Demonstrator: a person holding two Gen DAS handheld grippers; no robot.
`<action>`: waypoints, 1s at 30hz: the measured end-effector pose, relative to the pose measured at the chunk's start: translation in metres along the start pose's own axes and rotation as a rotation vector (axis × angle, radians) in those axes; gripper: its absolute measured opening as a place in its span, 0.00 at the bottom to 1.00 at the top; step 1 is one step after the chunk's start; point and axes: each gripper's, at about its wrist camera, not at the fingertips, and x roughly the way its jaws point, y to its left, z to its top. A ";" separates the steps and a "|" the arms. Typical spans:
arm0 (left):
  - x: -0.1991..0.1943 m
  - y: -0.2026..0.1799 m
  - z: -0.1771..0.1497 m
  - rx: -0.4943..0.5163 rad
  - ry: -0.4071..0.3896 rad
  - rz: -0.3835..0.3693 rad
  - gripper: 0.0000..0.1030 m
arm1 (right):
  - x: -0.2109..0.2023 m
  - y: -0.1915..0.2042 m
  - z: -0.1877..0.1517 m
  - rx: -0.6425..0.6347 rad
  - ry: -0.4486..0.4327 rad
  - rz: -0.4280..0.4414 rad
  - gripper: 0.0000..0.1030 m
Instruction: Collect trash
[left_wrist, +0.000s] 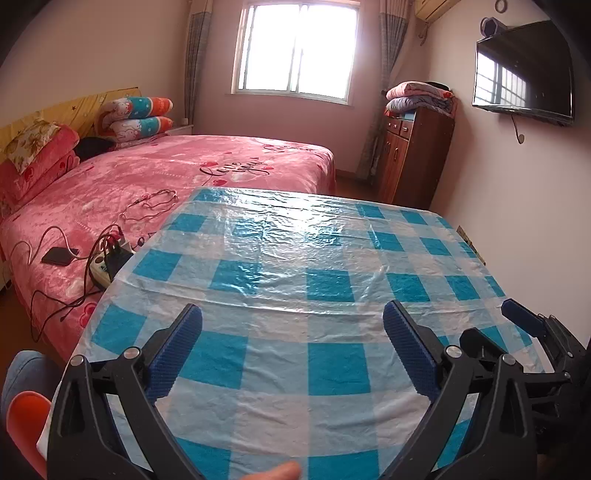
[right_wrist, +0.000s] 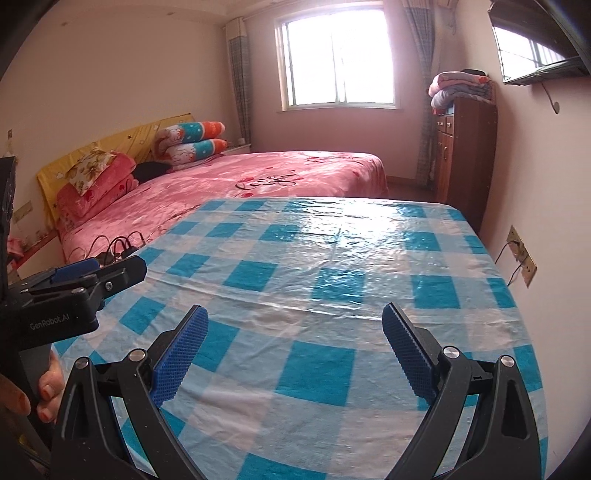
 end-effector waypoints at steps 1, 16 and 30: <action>0.001 -0.002 0.000 0.003 0.001 0.000 0.96 | -0.001 -0.002 0.000 0.002 -0.002 -0.003 0.91; 0.009 -0.026 0.003 0.037 0.005 -0.011 0.96 | -0.007 -0.019 -0.003 0.001 -0.026 -0.050 0.91; 0.015 -0.028 -0.001 0.027 0.022 -0.017 0.96 | -0.006 -0.021 -0.004 0.001 -0.014 -0.046 0.91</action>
